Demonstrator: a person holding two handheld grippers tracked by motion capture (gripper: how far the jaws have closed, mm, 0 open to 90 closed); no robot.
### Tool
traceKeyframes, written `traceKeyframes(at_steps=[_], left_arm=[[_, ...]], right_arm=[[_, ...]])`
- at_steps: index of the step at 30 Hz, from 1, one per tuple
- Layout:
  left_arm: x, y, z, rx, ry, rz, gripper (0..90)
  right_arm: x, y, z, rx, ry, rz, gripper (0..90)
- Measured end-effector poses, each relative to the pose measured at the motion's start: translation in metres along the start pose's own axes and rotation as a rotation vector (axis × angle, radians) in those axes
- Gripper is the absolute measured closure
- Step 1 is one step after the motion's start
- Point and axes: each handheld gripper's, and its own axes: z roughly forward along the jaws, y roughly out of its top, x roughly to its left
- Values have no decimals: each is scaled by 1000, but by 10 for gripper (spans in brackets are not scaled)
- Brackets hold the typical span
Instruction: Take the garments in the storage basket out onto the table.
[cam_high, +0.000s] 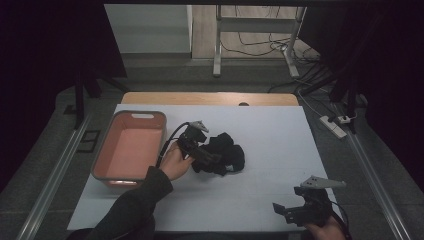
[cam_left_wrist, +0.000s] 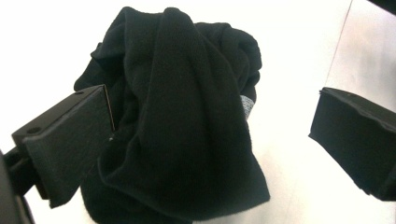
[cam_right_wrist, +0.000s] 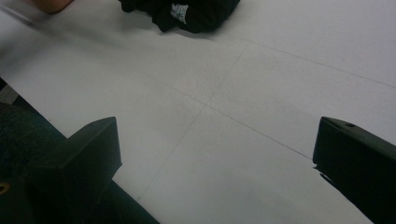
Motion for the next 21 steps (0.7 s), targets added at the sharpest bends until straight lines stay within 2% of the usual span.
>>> traceKeyframes(at_steps=[4,14,21], left_arm=[[1,-3,-3,4,-16,26,0],[2,-9,-9,-11,-28,15,0],[-4,-11,-17,-31,-23,50,0]], right_arm=[[0,0,0,0,1,-3,10],[1,0,0,-3,6,-5,10],[1,0,0,-4,8,-6,10]])
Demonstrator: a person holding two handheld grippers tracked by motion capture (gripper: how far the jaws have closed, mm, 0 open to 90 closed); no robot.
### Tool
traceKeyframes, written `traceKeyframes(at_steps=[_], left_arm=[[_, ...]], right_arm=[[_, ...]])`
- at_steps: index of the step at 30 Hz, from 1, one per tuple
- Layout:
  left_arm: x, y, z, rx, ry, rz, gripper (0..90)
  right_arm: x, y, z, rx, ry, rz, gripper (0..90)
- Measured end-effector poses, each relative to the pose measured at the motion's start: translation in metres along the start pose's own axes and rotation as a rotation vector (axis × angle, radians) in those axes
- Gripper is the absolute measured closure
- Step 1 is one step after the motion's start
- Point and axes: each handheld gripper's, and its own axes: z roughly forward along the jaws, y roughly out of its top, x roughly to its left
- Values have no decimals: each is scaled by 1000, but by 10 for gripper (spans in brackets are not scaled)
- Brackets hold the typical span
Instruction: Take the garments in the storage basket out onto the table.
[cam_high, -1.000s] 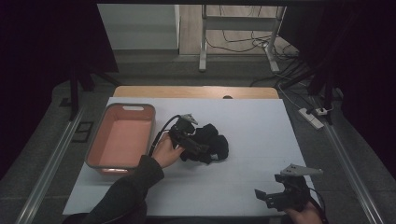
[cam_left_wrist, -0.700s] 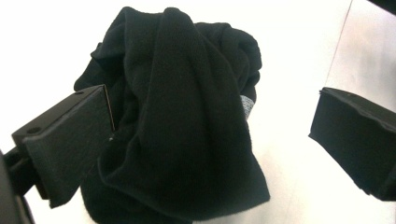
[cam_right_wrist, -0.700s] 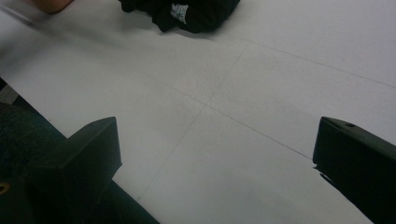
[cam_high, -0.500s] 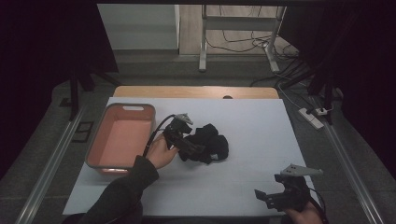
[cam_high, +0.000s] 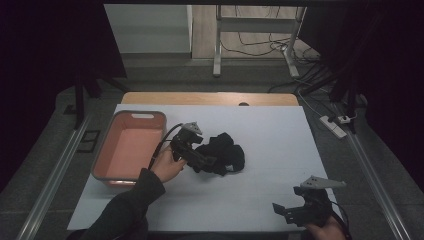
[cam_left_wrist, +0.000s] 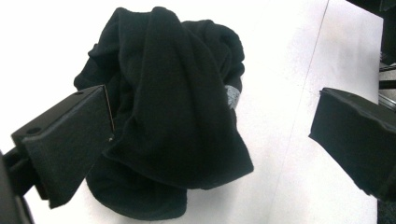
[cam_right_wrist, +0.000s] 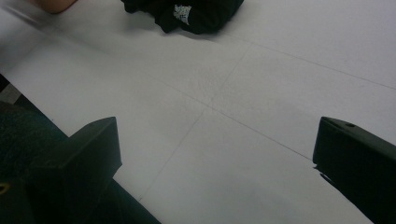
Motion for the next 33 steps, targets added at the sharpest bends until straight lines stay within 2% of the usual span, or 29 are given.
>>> traceKeyframes(at_steps=[5,8,21,33], left_arm=[[-4,-1,-4,-6,10,19,0],[-7,-4,-7,-5,31,48,0],[-14,-11,-15,-19,11,8,0],[-20,-20,-24,-36,19,0,0]], right_arm=[[0,0,0,0,1,0,10],[0,0,0,-2,1,-1,10],[0,0,0,-5,1,-1,10],[0,0,-1,-6,6,1,10]])
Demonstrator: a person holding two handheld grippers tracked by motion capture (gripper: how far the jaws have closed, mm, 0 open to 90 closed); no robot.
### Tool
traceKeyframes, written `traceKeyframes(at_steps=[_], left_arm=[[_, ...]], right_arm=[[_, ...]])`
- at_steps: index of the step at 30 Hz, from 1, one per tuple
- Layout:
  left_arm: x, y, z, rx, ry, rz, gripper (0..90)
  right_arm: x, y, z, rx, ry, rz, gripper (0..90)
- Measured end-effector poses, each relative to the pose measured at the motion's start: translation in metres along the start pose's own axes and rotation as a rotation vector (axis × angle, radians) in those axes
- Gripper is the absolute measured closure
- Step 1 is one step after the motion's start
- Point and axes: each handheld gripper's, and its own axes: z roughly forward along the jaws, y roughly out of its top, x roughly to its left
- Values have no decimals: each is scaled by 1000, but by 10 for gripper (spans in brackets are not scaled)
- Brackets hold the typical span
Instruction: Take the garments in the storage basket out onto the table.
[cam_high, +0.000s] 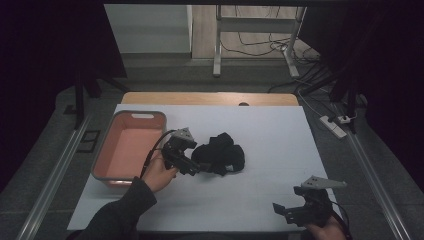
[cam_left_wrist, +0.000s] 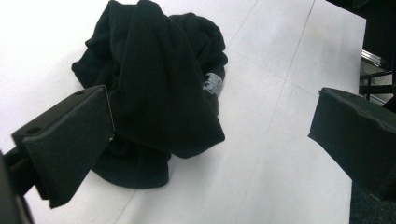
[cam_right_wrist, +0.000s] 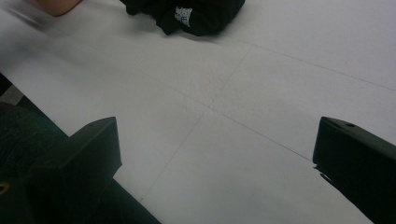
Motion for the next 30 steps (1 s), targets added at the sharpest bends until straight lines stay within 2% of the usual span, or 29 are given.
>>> traceKeyframes(at_steps=[3,20,30], left_arm=[[-2,-3,-4,-5,12,2,0],[-7,-27,-29,-39,-7,-66,0],[-9,-48,-43,-48,15,-86,0]], right_arm=[[0,0,0,0,1,2,10],[0,0,0,-5,0,4,10],[0,0,0,-3,1,3,10]])
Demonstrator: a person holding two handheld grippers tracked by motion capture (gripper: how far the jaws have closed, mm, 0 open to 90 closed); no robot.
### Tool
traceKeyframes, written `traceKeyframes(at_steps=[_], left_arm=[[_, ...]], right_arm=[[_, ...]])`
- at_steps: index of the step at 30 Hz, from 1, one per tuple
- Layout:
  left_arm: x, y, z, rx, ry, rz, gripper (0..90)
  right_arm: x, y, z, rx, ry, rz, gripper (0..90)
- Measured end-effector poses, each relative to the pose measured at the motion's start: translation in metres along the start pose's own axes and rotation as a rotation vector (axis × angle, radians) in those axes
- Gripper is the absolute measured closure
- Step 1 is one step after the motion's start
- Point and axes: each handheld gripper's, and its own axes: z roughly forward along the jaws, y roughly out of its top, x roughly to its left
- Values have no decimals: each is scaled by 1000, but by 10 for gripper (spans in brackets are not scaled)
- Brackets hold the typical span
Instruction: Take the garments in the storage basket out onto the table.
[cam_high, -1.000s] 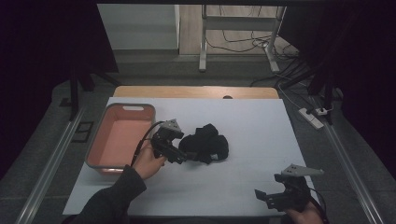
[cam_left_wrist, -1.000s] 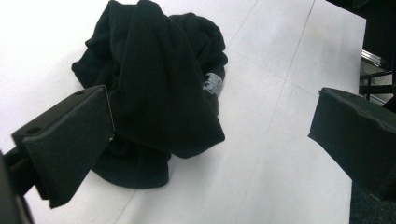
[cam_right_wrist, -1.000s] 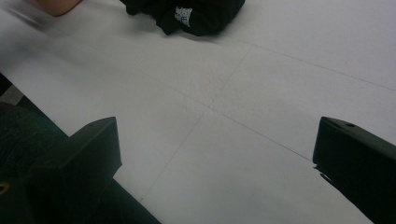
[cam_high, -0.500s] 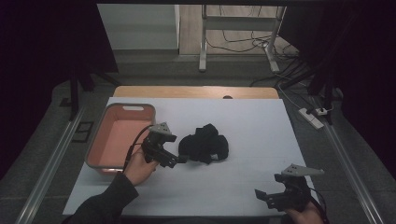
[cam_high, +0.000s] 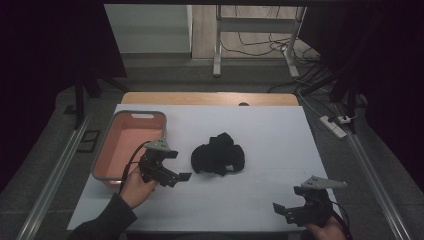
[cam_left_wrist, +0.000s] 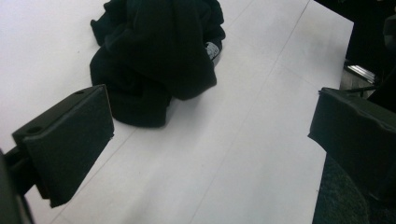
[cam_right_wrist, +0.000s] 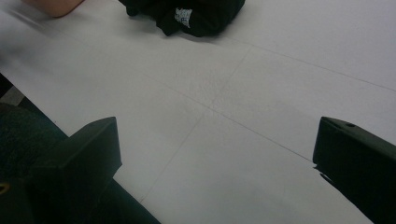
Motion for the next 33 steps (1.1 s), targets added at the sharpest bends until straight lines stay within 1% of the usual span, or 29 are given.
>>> traceKeyframes(at_steps=[1,4,5,13,20,30,33], left_arm=[[-1,-4,-3,-9,5,-3,0],[-1,-8,-6,-12,8,-6,0],[-1,-12,-9,-15,8,-12,0],[0,-24,-19,-21,20,-37,0],[-1,-32,-27,-31,30,-51,0],[-2,-39,-36,-44,35,-68,0],[-1,-45,-40,-45,40,-80,0]], right_arm=[[0,0,0,2,-1,-1,10],[0,0,0,3,-2,0,10],[0,0,0,3,-1,-2,10],[0,0,0,4,-2,-2,10],[0,0,0,5,-3,-2,10],[0,0,0,6,-4,-2,10],[0,0,1,6,-4,-2,10]])
